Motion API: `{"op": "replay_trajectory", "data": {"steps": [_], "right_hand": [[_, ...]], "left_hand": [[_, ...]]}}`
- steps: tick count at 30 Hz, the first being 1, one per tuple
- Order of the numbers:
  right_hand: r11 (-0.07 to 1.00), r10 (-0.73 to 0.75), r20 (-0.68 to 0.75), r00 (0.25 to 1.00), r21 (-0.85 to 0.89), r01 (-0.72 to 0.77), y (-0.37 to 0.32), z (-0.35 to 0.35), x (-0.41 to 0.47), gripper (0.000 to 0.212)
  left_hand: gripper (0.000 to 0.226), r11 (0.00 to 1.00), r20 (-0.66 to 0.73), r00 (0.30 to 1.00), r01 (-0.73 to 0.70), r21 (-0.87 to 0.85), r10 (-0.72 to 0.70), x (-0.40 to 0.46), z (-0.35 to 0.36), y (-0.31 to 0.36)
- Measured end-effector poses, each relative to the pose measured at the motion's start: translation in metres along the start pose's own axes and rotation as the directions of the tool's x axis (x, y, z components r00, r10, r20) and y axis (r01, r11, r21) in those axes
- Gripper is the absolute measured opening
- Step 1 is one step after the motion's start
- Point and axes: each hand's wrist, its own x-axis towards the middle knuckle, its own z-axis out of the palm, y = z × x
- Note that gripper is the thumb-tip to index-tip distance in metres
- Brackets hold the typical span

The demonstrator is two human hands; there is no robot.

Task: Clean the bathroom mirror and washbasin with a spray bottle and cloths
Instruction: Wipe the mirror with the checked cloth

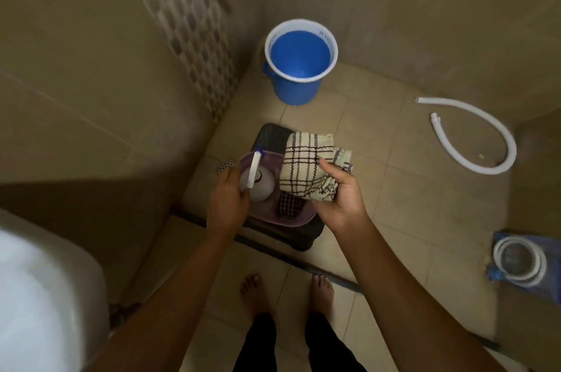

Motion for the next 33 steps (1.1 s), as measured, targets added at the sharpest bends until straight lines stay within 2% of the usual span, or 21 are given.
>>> {"op": "replay_trajectory", "data": {"steps": [5,8,12,13,16,20,23,33], "right_hand": [[0.997,0.047,0.092,0.995,-0.073,-0.040,-0.028,0.038,-0.029,0.051],[0.992,0.070,0.160,0.985,-0.114,-0.052,-0.043,0.061,-0.045,0.057],[0.993,0.091,0.281,0.955,-0.102,-0.064,-0.056,0.095,-0.066,0.088],[0.993,0.102,0.330,0.939,-0.094,-0.075,-0.058,0.106,-0.073,0.084],[0.988,0.138,0.424,0.895,-0.126,-0.093,-0.060,0.139,-0.091,0.052],[0.966,0.159,0.408,0.899,-0.253,-0.056,-0.042,0.188,-0.116,0.046],[0.941,0.194,0.430,0.882,-0.335,-0.043,-0.017,0.219,-0.134,0.031],[0.889,0.359,0.539,0.762,-0.446,-0.103,0.100,0.304,-0.225,0.030]], "left_hand": [[0.065,0.950,-0.041,0.995,-0.073,0.303,0.089,-0.013,-0.048,0.029],[0.072,0.912,-0.089,0.990,-0.061,0.406,0.105,-0.021,-0.081,0.055],[0.075,0.897,-0.176,0.974,-0.050,0.440,0.140,-0.031,-0.121,0.090],[0.075,0.891,-0.199,0.969,-0.039,0.453,0.144,-0.034,-0.133,0.096],[0.073,0.875,-0.287,0.947,0.013,0.484,0.144,-0.046,-0.168,0.109],[0.071,0.851,-0.395,0.909,0.101,0.515,0.132,-0.072,-0.220,0.114],[0.070,0.841,-0.484,0.866,0.166,0.515,0.125,-0.095,-0.262,0.110],[0.071,0.745,-0.703,0.703,0.410,0.526,0.110,-0.215,-0.398,0.070]]}}
